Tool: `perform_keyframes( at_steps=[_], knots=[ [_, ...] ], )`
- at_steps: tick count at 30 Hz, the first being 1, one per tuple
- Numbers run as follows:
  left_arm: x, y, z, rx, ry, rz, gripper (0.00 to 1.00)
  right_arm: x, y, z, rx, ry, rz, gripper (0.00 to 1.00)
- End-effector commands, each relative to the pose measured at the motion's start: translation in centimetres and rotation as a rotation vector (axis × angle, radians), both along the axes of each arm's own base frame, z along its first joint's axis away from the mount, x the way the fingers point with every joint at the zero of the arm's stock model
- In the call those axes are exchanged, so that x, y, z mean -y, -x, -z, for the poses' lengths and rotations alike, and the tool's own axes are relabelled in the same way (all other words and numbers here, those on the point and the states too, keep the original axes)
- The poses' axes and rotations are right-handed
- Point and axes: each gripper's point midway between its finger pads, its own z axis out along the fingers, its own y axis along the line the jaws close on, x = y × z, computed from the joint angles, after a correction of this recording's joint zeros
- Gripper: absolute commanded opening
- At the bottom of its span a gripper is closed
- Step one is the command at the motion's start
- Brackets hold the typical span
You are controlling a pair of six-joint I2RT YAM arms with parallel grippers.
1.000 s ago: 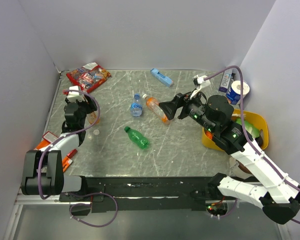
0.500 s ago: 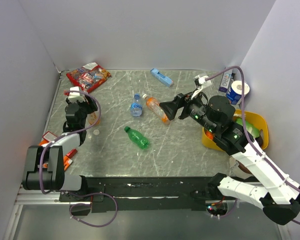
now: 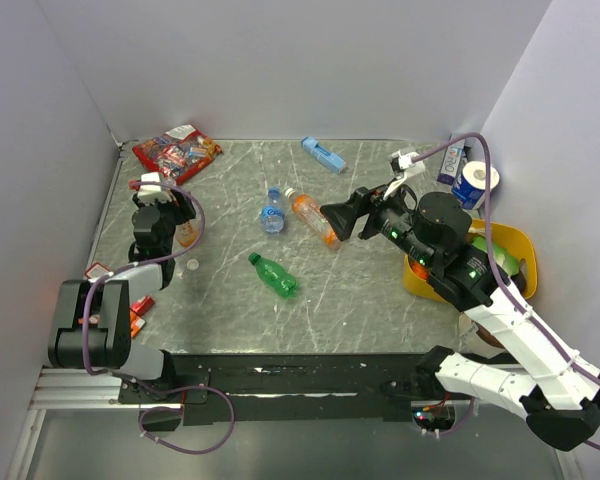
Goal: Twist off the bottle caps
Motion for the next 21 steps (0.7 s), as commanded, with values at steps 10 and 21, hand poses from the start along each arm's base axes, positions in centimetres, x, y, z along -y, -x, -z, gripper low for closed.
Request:
perform_keyframes(
  at_steps=[10, 21],
  knots=[
    [0.3, -0.8, -0.8, 0.051, -0.061, -0.026, 0.65, 0.5, -0.1, -1.1, 0.02, -0.02, 0.021, 0.88],
    [1.2, 0.0, -0.5, 0.035, -0.083, -0.045, 0.82, 0.6, 0.1, -1.4, 0.021, -0.028, 0.02, 0.88]
  ],
)
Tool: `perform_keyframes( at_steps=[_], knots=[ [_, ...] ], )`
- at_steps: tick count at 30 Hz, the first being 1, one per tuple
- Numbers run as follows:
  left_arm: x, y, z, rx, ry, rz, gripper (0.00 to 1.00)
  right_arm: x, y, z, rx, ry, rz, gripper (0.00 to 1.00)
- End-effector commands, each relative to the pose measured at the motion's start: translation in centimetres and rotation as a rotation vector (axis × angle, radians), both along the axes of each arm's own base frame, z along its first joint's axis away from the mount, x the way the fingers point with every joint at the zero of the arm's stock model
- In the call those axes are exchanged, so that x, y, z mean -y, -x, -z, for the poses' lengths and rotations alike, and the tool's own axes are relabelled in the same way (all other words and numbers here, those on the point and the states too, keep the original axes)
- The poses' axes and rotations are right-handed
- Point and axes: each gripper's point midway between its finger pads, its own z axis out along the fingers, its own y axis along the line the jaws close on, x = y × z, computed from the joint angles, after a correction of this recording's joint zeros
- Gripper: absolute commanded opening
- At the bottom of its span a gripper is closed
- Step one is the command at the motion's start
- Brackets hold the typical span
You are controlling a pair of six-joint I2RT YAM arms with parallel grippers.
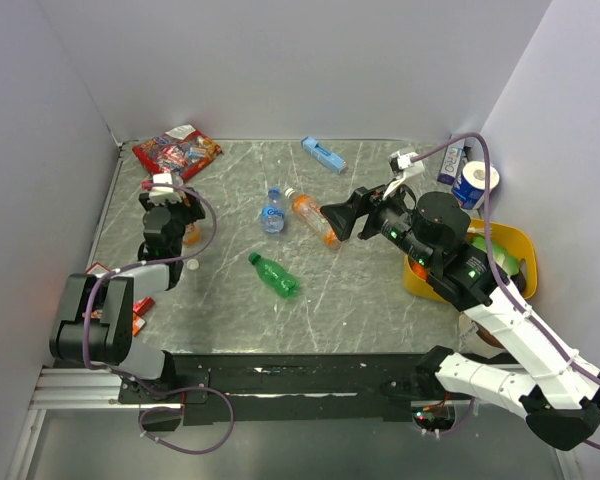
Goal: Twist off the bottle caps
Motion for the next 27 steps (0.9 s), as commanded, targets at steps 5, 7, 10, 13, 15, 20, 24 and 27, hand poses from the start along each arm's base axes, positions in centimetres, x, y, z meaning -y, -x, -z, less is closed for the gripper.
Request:
perform_keyframes(
  at_steps=[5, 7, 10, 13, 15, 20, 24, 27],
  knots=[
    [-0.3, 0.6, -0.8, 0.018, -0.022, -0.05, 0.86, 0.5, 0.6, -2.1, 0.033, -0.053, -0.001, 0.88],
    [-0.5, 0.7, -0.7, 0.014, -0.024, -0.062, 0.86, 0.5, 0.7, -2.1, 0.035, -0.056, -0.001, 0.88],
    [-0.7, 1.0, -0.7, 0.014, -0.029, -0.07, 0.86, 0.7, 0.9, -2.2, 0.035, -0.063, -0.001, 0.88],
    [-0.7, 1.1, -0.6, 0.009, -0.032, -0.071, 0.86, 0.8, 1.0, -2.3, 0.035, -0.065, 0.002, 0.88],
    [-0.8, 1.2, -0.7, 0.013, -0.033, -0.076, 0.85, 0.9, 1.1, -2.4, 0.039, -0.068, 0.002, 0.88],
    [-0.8, 1.6, -0.6, 0.009, -0.043, -0.08, 0.85, 1.1, 1.2, -2.5, 0.039, -0.07, 0.008, 0.88],
    [-0.8, 1.8, -0.6, 0.007, -0.048, -0.085, 0.87, 1.2, 1.3, -2.5, 0.04, -0.071, 0.007, 0.88],
    [-0.9, 1.9, -0.8, 0.011, -0.05, -0.096, 0.92, 1.1, 1.3, -2.3, 0.037, -0.068, 0.007, 0.88]
  ],
)
